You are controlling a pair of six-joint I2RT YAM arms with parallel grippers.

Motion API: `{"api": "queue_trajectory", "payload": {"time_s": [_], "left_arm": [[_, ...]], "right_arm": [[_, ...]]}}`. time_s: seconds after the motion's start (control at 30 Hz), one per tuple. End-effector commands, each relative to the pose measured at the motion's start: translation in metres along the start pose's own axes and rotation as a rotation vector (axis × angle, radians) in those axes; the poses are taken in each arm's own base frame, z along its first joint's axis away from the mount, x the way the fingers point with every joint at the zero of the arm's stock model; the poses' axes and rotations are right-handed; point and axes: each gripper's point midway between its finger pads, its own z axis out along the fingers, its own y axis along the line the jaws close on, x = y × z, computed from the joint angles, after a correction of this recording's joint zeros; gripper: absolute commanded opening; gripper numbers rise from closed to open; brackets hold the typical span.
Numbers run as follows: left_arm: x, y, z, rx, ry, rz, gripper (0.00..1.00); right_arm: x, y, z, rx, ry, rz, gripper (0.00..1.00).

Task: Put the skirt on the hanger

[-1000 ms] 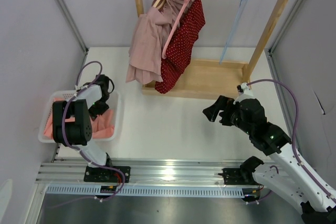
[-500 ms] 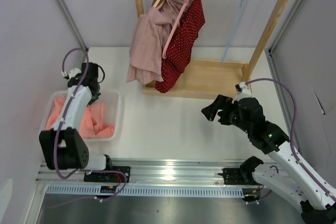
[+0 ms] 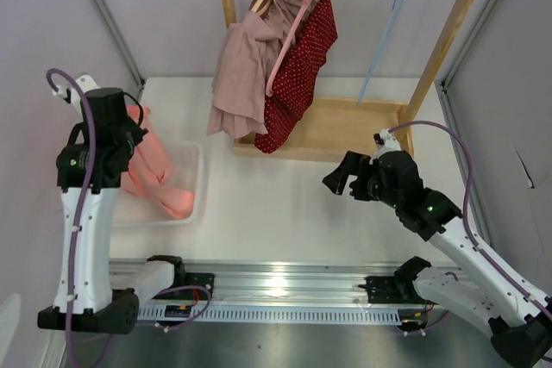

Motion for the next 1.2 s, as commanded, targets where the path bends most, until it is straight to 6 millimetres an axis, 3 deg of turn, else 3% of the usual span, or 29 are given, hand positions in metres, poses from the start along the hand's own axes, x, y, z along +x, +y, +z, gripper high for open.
{"api": "queue_trajectory", "payload": {"time_s": [0.0, 0.03, 0.07, 0.13, 0.17, 0.27, 0.43, 0.47, 0.53, 0.57, 0.63, 0.73, 0.77, 0.83, 0.87, 1.07, 1.1, 1.17], "left_arm": [[-0.062, -0.031, -0.063, 0.220, -0.175, -0.027, 0.00], [-0.065, -0.038, -0.073, 0.261, -0.184, -0.011, 0.00], [-0.085, -0.041, -0.095, 0.310, -0.236, -0.035, 0.00], [-0.093, -0.050, -0.111, 0.377, -0.258, -0.012, 0.00], [-0.109, -0.052, -0.131, 0.435, -0.302, -0.032, 0.00], [-0.120, -0.065, -0.160, 0.572, -0.323, -0.021, 0.00], [-0.123, -0.091, -0.207, 0.860, -0.363, -0.020, 0.00], [-0.118, -0.096, -0.225, 0.956, -0.355, -0.004, 0.00], [-0.105, -0.109, -0.239, 1.074, -0.298, 0.017, 0.00], [-0.098, -0.113, -0.258, 1.178, -0.282, 0.026, 0.00], [-0.073, -0.124, -0.249, 1.225, -0.175, 0.019, 0.00], [-0.050, -0.124, -0.251, 1.286, -0.117, 0.022, 0.00], [-0.031, -0.128, -0.234, 1.264, -0.062, 0.037, 0.00], [-0.021, -0.127, -0.239, 1.298, -0.036, 0.040, 0.00], [-0.001, -0.132, -0.224, 1.283, 0.027, 0.052, 0.00], [0.041, -0.155, -0.226, 1.344, 0.139, 0.079, 0.00], [0.053, -0.162, -0.239, 1.395, 0.175, 0.099, 0.00], [0.063, -0.182, -0.237, 1.373, 0.181, 0.110, 0.00]], "right_arm": [[-0.023, 0.021, -0.005, -0.054, -0.051, -0.020, 1.00], [-0.026, 0.021, -0.005, -0.054, -0.058, -0.023, 0.99], [-0.026, 0.021, -0.004, -0.052, -0.056, -0.023, 0.99], [-0.027, 0.022, -0.002, -0.048, -0.056, -0.026, 1.00], [-0.028, 0.021, -0.001, -0.042, -0.058, -0.027, 0.99], [-0.029, 0.018, 0.000, -0.023, -0.061, -0.032, 1.00], [-0.035, 0.014, -0.001, 0.014, -0.073, -0.042, 0.99], [-0.036, 0.013, -0.001, 0.020, -0.074, -0.044, 0.99], [-0.039, 0.012, -0.004, 0.034, -0.083, -0.049, 0.99], [-0.040, 0.011, -0.005, 0.036, -0.087, -0.050, 1.00], [-0.042, 0.010, -0.007, 0.045, -0.093, -0.053, 1.00], [-0.042, 0.008, -0.009, 0.052, -0.095, -0.052, 0.99], [-0.042, 0.007, -0.009, 0.055, -0.097, -0.051, 0.99], [-0.040, 0.007, -0.009, 0.056, -0.091, -0.049, 0.99], [-0.039, 0.006, -0.009, 0.060, -0.086, -0.047, 1.00], [-0.036, 0.002, -0.013, 0.068, -0.093, -0.033, 0.99], [-0.037, 0.002, -0.013, 0.068, -0.095, -0.033, 0.99], [-0.038, 0.002, -0.015, 0.068, -0.100, -0.030, 0.99]]}}
